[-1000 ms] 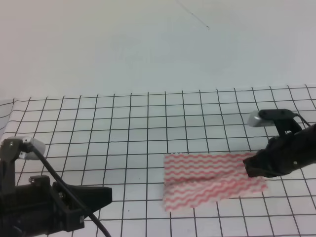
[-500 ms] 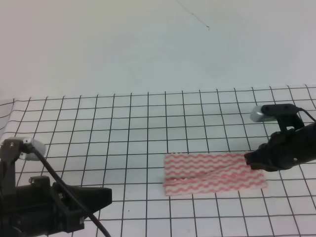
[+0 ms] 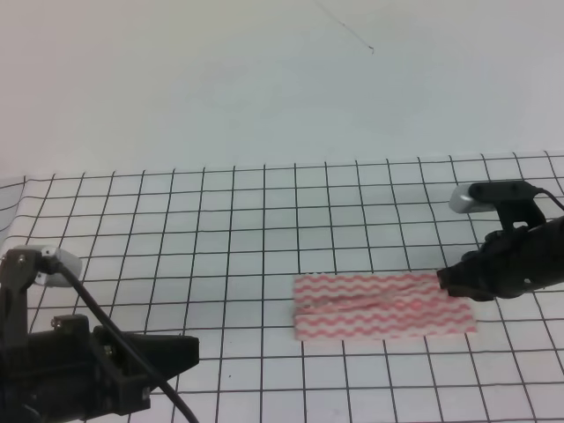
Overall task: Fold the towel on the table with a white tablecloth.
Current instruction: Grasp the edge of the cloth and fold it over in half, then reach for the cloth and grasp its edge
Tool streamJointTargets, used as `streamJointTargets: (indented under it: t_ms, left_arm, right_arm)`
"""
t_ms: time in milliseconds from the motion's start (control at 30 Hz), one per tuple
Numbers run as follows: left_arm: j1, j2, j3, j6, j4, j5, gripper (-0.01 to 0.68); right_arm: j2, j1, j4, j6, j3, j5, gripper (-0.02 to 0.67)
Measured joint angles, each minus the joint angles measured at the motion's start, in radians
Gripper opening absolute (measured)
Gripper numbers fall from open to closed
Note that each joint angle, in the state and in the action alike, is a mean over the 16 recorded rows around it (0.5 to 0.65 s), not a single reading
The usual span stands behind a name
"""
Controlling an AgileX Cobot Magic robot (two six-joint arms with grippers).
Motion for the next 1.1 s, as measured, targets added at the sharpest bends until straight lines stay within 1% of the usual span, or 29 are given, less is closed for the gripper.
streamJointTargets:
  t_ms: [167, 267, 367, 500, 633, 800, 967, 1100]
  left_arm:
    - [0.0, 0.0, 0.0, -0.003, 0.005, -0.001, -0.001]
    - [0.0, 0.0, 0.0, -0.006, 0.009, -0.001, -0.001]
    - [0.0, 0.0, 0.0, -0.009, 0.013, -0.001, -0.001]
    - [0.0, 0.0, 0.0, -0.012, 0.018, -0.002, -0.001]
    - [0.0, 0.0, 0.0, -0.015, 0.021, -0.002, -0.001]
    - [0.0, 0.0, 0.0, -0.02, 0.024, -0.004, -0.001]
    - [0.0, 0.0, 0.0, -0.022, 0.026, -0.005, -0.001]
    - [0.0, 0.0, 0.0, -0.024, 0.028, -0.007, -0.001]
  right_arm:
    - [-0.001, 0.0, 0.042, -0.012, 0.0, -0.01, 0.251]
    - [-0.004, 0.0, 0.074, -0.024, 0.0, -0.024, 0.289]
    - [-0.004, 0.0, 0.103, -0.039, 0.0, -0.037, 0.304]
    - [-0.003, 0.0, 0.126, -0.074, -0.008, -0.026, 0.3]
    - [-0.002, 0.0, 0.134, -0.137, -0.028, 0.046, 0.265]
    - [0.0, 0.0, 0.119, -0.218, -0.061, 0.171, 0.173]
    - [0.006, 0.0, 0.074, -0.277, -0.091, 0.297, 0.077]
    - [0.025, 0.0, 0.031, -0.284, -0.103, 0.336, 0.015]
